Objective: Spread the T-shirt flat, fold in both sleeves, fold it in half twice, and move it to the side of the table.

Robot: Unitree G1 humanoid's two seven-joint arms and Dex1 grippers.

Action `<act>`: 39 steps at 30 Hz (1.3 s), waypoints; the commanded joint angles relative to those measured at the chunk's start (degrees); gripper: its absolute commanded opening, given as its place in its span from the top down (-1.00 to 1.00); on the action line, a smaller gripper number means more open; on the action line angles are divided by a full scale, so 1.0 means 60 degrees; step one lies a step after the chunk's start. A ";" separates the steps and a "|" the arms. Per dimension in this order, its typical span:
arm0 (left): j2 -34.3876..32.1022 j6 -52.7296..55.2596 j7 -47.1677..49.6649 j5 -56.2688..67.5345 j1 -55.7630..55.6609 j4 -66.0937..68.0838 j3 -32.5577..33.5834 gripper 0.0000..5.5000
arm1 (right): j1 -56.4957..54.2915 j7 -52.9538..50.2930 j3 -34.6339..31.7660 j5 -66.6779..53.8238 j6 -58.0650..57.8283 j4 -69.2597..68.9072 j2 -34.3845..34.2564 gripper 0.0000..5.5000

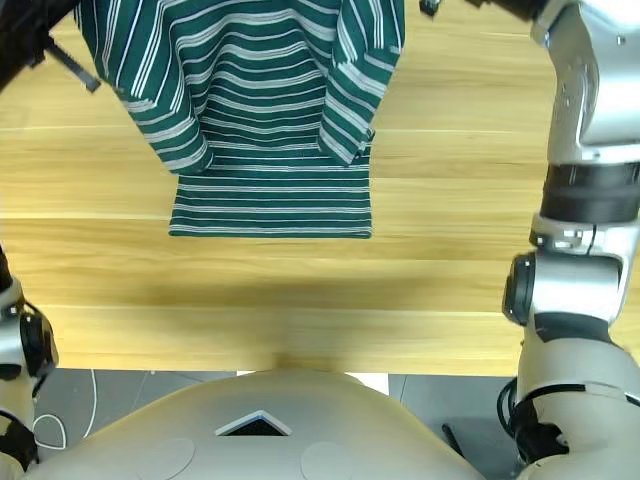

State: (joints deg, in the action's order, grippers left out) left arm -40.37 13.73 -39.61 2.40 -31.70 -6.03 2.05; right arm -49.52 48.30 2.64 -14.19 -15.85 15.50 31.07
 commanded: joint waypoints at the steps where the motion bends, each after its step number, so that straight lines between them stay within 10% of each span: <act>1: 0.0872 -0.1265 0.1139 -0.2185 -0.5558 0.7798 -0.1659 0.96 | -0.4073 -0.2952 0.0264 0.1922 0.2197 0.6851 -0.0834 1.00; 8: 0.1680 -0.2040 0.5608 -0.3339 -1.0275 1.2571 -0.2347 0.96 | -0.7334 -0.7166 0.0441 0.2851 0.3347 0.9478 -0.1235 1.00; 16: 0.1484 -0.3326 0.4907 -0.3420 -1.1313 1.3337 -0.2386 0.96 | -0.7644 -0.6893 0.0343 0.3301 0.4167 1.0060 -0.1070 1.00; 22: 0.1538 -0.5013 0.1958 -0.3092 -0.7516 1.1851 -0.2565 0.96 | -0.4419 -0.3464 0.1021 0.3742 0.5269 0.9465 -0.1586 1.00; 29: 0.0628 -0.3823 -0.0725 -0.0960 0.2105 0.2825 -0.2682 0.96 | 0.1675 0.1324 0.1128 0.2146 0.4498 0.4250 -0.0548 1.00; 39: -0.0449 -0.1960 -0.0843 -0.0306 0.4006 -0.0603 -0.0346 0.96 | 0.2857 0.2895 -0.0528 -0.0861 0.0767 0.0854 -0.0097 1.00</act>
State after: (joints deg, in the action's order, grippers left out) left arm -39.92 -0.80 -43.69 0.12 -12.15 -5.44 -3.41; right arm -35.87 62.68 1.54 -14.39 -4.46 27.92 27.98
